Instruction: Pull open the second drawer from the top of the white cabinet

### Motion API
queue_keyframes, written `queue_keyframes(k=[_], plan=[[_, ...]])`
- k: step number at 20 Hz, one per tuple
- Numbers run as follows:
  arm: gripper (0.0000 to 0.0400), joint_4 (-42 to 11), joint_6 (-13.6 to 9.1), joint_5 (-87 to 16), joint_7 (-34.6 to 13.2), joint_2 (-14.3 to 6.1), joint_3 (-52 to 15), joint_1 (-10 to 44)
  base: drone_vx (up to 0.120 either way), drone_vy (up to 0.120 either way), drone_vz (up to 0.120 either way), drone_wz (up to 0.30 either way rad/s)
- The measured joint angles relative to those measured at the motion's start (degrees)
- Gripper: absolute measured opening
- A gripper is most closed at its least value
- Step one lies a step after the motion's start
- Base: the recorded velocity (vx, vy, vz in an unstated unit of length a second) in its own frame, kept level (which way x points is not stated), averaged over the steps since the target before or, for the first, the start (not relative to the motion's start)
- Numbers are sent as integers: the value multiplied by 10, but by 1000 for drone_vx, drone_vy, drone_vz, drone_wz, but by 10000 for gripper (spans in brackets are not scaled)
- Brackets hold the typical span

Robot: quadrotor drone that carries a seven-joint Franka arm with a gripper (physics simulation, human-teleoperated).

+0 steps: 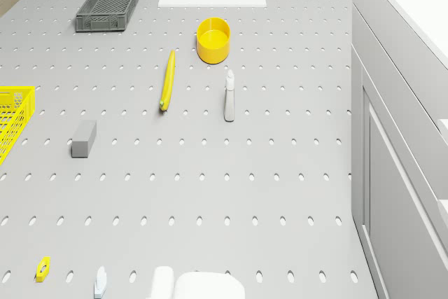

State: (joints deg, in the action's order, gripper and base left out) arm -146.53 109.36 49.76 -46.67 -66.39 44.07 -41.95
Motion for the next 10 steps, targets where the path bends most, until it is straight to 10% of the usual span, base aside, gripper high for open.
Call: queue_keyframes(k=[10], plan=[[300, -28, 67, 62, 23, 18, -56, -26, 0, 0, 0, 0]])
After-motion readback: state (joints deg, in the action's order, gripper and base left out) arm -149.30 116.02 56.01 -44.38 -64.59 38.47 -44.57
